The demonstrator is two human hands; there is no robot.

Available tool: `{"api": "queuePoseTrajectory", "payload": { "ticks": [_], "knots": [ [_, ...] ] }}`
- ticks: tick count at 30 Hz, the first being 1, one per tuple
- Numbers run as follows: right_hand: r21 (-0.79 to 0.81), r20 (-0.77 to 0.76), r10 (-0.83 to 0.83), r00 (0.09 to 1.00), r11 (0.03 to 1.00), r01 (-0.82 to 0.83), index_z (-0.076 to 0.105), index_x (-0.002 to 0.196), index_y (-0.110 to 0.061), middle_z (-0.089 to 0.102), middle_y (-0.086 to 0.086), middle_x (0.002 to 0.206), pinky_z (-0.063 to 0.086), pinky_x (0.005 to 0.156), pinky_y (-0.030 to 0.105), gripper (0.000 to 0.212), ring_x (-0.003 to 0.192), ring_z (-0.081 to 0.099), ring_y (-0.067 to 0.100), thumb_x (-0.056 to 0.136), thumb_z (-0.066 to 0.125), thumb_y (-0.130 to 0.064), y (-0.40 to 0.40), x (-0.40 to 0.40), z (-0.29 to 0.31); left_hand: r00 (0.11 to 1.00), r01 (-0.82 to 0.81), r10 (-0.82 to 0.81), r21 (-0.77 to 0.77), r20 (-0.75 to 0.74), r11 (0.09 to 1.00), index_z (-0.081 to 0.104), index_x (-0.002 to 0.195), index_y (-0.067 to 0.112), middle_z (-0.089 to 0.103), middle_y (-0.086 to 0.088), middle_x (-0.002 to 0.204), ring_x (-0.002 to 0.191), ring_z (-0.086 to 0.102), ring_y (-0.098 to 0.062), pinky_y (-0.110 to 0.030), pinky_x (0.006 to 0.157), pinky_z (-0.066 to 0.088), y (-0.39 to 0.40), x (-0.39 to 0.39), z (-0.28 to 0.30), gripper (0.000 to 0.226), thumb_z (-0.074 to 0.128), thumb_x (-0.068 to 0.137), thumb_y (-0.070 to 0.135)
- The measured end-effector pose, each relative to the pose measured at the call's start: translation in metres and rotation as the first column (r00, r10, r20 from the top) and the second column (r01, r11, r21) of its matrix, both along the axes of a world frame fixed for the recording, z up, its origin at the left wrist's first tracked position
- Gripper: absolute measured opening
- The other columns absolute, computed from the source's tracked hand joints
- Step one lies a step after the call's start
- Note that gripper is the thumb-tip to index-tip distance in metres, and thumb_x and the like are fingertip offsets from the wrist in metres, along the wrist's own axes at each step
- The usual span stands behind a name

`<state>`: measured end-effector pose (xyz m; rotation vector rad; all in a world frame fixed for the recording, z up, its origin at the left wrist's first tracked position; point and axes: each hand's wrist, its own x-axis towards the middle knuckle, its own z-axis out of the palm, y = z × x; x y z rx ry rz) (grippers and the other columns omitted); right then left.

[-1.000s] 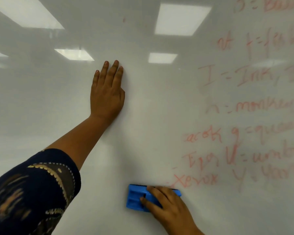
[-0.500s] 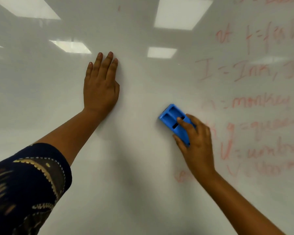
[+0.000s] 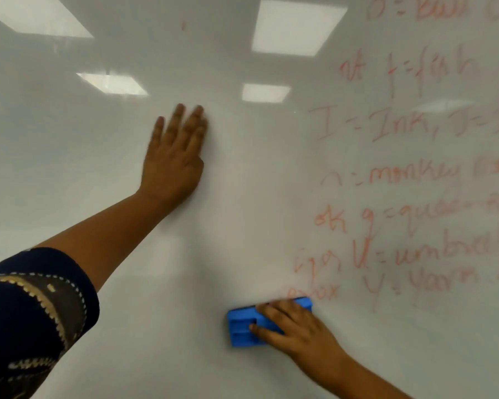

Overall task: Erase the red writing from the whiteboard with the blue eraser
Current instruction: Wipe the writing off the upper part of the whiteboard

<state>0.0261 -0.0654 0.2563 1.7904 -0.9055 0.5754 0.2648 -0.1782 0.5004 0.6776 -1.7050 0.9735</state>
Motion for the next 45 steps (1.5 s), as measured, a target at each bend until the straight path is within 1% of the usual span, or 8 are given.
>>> {"api": "queuePoseTrajectory", "payload": {
  "ticks": [2, 6, 11, 16, 26, 35, 40, 45],
  "knots": [
    [-0.049, 0.019, -0.013, 1.000, 0.999, 0.014, 0.065, 0.115, -0.029, 0.066, 0.002, 0.117, 0.043, 0.093, 0.029, 0.037, 0.105, 0.061, 0.021, 0.097, 0.036, -0.015, 0.001, -0.012, 0.032, 0.983, -0.023, 0.035, -0.068, 0.178, 0.997, 0.035, 0.140, 0.002, 0.031, -0.017, 0.149, 0.138, 0.022, -0.037, -0.050, 0.112, 0.013, 0.008, -0.012, -0.003, 0.057, 0.047, 0.084, 0.004],
    [-0.116, 0.207, -0.008, 0.978, 0.993, 0.033, 0.068, 0.111, -0.014, 0.064, 0.017, 0.115, 0.050, 0.085, 0.041, 0.047, 0.097, 0.065, 0.033, 0.066, 0.081, -0.009, 0.003, -0.032, 0.120, 0.989, 0.008, -0.009, 0.009, 0.145, 1.000, 0.030, 0.143, 0.005, 0.027, -0.014, 0.151, 0.140, 0.018, -0.033, -0.046, 0.114, 0.009, 0.016, -0.037, -0.003, 0.055, 0.047, 0.091, 0.009],
    [-0.138, 0.439, -0.009, 0.898, 0.987, 0.078, 0.057, 0.124, -0.013, 0.052, 0.015, 0.131, 0.044, 0.091, 0.040, 0.050, 0.112, 0.051, 0.035, 0.077, 0.073, -0.017, 0.008, -0.049, 0.193, 0.992, 0.070, -0.075, 0.052, 0.099, 0.996, 0.025, 0.145, 0.008, 0.023, -0.011, 0.153, 0.142, 0.015, -0.030, -0.046, 0.115, 0.008, 0.013, -0.063, -0.017, 0.055, 0.044, 0.093, 0.015],
    [-0.135, 0.531, 0.046, 0.846, 0.990, 0.030, 0.057, 0.124, -0.016, 0.050, 0.012, 0.133, 0.039, 0.096, 0.036, 0.049, 0.115, 0.046, 0.029, 0.077, 0.073, -0.016, 0.004, -0.039, 0.168, 0.997, 0.069, -0.070, 0.029, 0.032, 0.997, 0.027, 0.145, 0.009, 0.026, -0.011, 0.152, 0.141, 0.017, -0.030, -0.045, 0.114, 0.008, 0.007, -0.071, -0.028, 0.053, 0.034, 0.094, 0.021],
    [0.010, 0.268, 0.034, 0.963, 0.999, -0.038, 0.053, 0.118, -0.025, 0.050, 0.001, 0.127, 0.051, 0.084, 0.032, 0.060, 0.107, 0.052, 0.019, 0.067, 0.080, -0.007, 0.008, -0.045, 0.010, 0.997, 0.079, -0.079, 0.005, 0.017, 0.997, 0.035, 0.142, 0.007, 0.033, -0.012, 0.149, 0.139, 0.024, -0.032, -0.048, 0.112, 0.014, 0.007, -0.073, -0.030, 0.052, 0.031, 0.093, 0.021],
    [-0.073, 0.171, 0.053, 0.984, 0.996, -0.041, 0.051, 0.124, -0.021, 0.055, 0.012, 0.127, 0.038, 0.097, 0.036, 0.038, 0.112, 0.049, 0.025, 0.086, 0.056, -0.024, 0.010, -0.085, 0.120, 0.996, 0.082, -0.082, 0.004, 0.016, 0.997, 0.035, 0.142, 0.006, 0.033, -0.012, 0.149, 0.138, 0.025, -0.032, -0.048, 0.112, 0.017, 0.008, -0.072, -0.031, 0.052, 0.031, 0.092, 0.021],
    [-0.160, 0.389, -0.014, 0.921, 0.984, 0.082, 0.054, 0.127, -0.014, 0.047, 0.015, 0.136, 0.034, 0.102, 0.043, 0.053, 0.121, 0.043, 0.035, 0.077, 0.072, -0.012, 0.016, -0.091, 0.205, 0.998, 0.062, -0.063, 0.024, 0.016, 0.998, 0.033, 0.142, 0.007, 0.032, -0.012, 0.149, 0.139, 0.024, -0.031, -0.047, 0.112, 0.016, 0.008, -0.072, -0.032, 0.053, 0.027, 0.093, 0.023],
    [-0.150, 0.540, 0.032, 0.841, 0.987, 0.059, 0.048, 0.132, -0.018, 0.041, 0.013, 0.142, 0.029, 0.108, 0.053, 0.060, 0.128, 0.035, 0.029, 0.078, 0.071, -0.006, 0.015, -0.076, 0.190, 0.998, 0.059, -0.059, 0.031, 0.019, 0.998, 0.034, 0.142, 0.008, 0.032, -0.011, 0.149, 0.139, 0.023, -0.030, -0.047, 0.112, 0.016, 0.009, -0.072, -0.032, 0.052, 0.029, 0.092, 0.022]
  ]
}}
